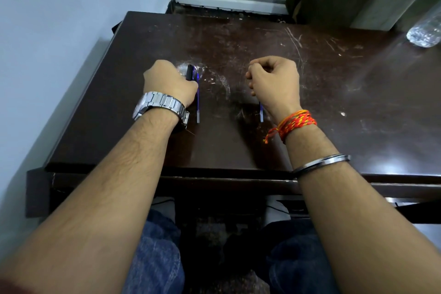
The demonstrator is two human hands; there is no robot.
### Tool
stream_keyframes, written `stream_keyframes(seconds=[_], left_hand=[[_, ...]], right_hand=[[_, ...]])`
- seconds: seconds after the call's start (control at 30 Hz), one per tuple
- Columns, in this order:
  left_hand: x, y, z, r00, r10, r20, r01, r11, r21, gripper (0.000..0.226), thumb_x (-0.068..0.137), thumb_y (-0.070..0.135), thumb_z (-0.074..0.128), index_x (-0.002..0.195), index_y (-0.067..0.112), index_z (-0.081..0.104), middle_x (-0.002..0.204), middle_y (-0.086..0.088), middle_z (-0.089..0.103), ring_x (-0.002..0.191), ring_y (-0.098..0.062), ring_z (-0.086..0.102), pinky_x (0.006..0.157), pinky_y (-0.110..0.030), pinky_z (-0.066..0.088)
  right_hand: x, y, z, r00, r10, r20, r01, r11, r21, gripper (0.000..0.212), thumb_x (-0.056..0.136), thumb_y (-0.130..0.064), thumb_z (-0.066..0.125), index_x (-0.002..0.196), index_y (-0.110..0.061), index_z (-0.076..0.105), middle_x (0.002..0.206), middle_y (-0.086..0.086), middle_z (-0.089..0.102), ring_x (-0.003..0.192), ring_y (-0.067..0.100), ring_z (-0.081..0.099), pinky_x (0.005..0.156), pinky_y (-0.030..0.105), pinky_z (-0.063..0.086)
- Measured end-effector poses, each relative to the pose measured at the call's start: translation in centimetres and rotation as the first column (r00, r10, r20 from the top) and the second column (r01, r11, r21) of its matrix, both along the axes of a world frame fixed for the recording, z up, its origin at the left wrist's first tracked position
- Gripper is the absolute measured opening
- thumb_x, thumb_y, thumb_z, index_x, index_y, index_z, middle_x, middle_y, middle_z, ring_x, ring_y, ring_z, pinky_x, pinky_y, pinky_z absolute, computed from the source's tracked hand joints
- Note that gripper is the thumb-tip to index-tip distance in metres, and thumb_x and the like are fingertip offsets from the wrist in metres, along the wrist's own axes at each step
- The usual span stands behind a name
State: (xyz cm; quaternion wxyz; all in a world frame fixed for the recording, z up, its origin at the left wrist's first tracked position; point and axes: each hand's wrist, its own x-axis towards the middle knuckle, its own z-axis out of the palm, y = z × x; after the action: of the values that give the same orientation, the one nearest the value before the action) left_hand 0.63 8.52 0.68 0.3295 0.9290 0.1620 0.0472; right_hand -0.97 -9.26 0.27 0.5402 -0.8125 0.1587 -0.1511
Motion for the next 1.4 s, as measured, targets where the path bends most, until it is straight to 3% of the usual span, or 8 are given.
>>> stream_keyframes(seconds=[0.37, 0.6, 0.83, 0.97, 1.07, 1.17, 1.27, 1.4], left_hand=[[-0.1, -0.5, -0.3, 0.994, -0.068, -0.083, 0.07, 0.997, 0.021, 0.042, 0.064, 0.042, 0.089, 0.079, 0.008, 0.069, 0.084, -0.01, 0.067, 0.053, -0.009, 0.047, 0.04, -0.022, 0.028], [-0.2, -0.4, -0.1, 0.993, -0.082, -0.086, 0.085, 0.996, 0.026, 0.039, 0.066, 0.037, 0.088, 0.085, 0.008, 0.071, 0.084, -0.009, 0.067, 0.054, -0.008, 0.046, 0.041, -0.022, 0.029], [-0.7, -0.7, 0.1, 0.998, -0.063, 0.032, 0.061, 0.996, 0.058, 0.051, 0.069, 0.043, 0.083, 0.055, 0.014, 0.043, 0.057, -0.001, 0.046, 0.047, -0.013, 0.043, 0.04, -0.025, 0.025], [-1.1, -1.6, 0.2, 0.986, -0.105, 0.132, 0.105, 0.994, 0.006, 0.038, 0.073, 0.039, 0.081, 0.075, 0.004, 0.067, 0.07, -0.005, 0.066, 0.062, -0.018, 0.063, 0.049, -0.024, 0.044], [-1.4, -2.6, 0.4, 0.961, -0.141, 0.239, 0.176, 0.975, -0.133, 0.023, 0.076, 0.039, 0.079, 0.084, 0.018, 0.074, 0.071, 0.01, 0.068, 0.073, -0.01, 0.067, 0.067, -0.017, 0.047], [-1.6, -4.0, 0.2, 0.937, -0.231, 0.262, 0.301, 0.914, -0.273, 0.021, 0.079, 0.041, 0.077, 0.091, 0.023, 0.076, 0.069, 0.015, 0.066, 0.064, 0.0, 0.062, 0.064, -0.015, 0.05], [-1.6, -5.1, -0.1, 0.925, -0.303, 0.229, 0.375, 0.825, -0.423, 0.028, 0.087, 0.035, 0.071, 0.107, 0.016, 0.072, 0.081, 0.007, 0.069, 0.074, -0.011, 0.066, 0.074, -0.029, 0.056], [-1.7, -4.9, -0.3, 0.893, -0.379, 0.242, 0.449, 0.728, -0.518, 0.018, 0.089, 0.023, 0.068, 0.107, 0.021, 0.065, 0.094, -0.006, 0.074, 0.086, -0.026, 0.073, 0.083, -0.045, 0.059]], right_hand=[[-0.7, -1.3, 0.5, 0.993, -0.068, -0.093, 0.024, 0.912, -0.41, 0.017, 0.075, -0.015, 0.062, 0.069, -0.002, 0.071, 0.069, 0.012, 0.068, 0.067, 0.023, 0.063, 0.054, 0.016, 0.036], [-0.5, -1.9, 0.8, 0.982, -0.071, -0.174, -0.02, 0.881, -0.472, 0.016, 0.075, -0.016, 0.068, 0.082, -0.002, 0.072, 0.082, 0.012, 0.069, 0.078, 0.024, 0.066, 0.067, 0.026, 0.051], [-0.7, -3.0, 0.5, 0.949, -0.178, -0.259, 0.029, 0.87, -0.492, 0.017, 0.079, -0.013, 0.064, 0.089, 0.0, 0.063, 0.098, 0.023, 0.065, 0.085, 0.038, 0.066, 0.075, 0.039, 0.057], [-0.5, -3.0, 0.2, 0.942, -0.172, -0.287, 0.012, 0.874, -0.485, 0.024, 0.082, -0.013, 0.062, 0.1, 0.003, 0.064, 0.107, 0.025, 0.065, 0.095, 0.041, 0.066, 0.08, 0.038, 0.056], [-0.1, -2.4, 0.4, 0.968, -0.144, -0.205, 0.062, 0.931, -0.359, 0.016, 0.082, -0.018, 0.062, 0.086, -0.005, 0.07, 0.085, 0.012, 0.069, 0.086, 0.03, 0.067, 0.071, 0.028, 0.05], [-0.3, -0.3, 0.8, 0.99, 0.031, -0.137, -0.014, 0.992, 0.122, 0.013, 0.085, -0.018, 0.067, 0.073, -0.013, 0.068, 0.061, -0.002, 0.061, 0.06, 0.014, 0.058, 0.057, 0.026, 0.045], [-0.4, 1.4, 1.0, 0.992, 0.105, -0.065, -0.058, 0.859, 0.508, 0.016, 0.086, -0.005, 0.065, 0.072, -0.013, 0.068, 0.072, 0.015, 0.071, 0.05, 0.013, 0.058, 0.044, 0.021, 0.041], [-0.4, 1.6, 1.4, 0.993, 0.115, -0.034, -0.07, 0.781, 0.62, 0.012, 0.081, -0.008, 0.067, 0.069, -0.01, 0.066, 0.065, 0.01, 0.063, 0.04, 0.011, 0.048, 0.042, 0.021, 0.036]])
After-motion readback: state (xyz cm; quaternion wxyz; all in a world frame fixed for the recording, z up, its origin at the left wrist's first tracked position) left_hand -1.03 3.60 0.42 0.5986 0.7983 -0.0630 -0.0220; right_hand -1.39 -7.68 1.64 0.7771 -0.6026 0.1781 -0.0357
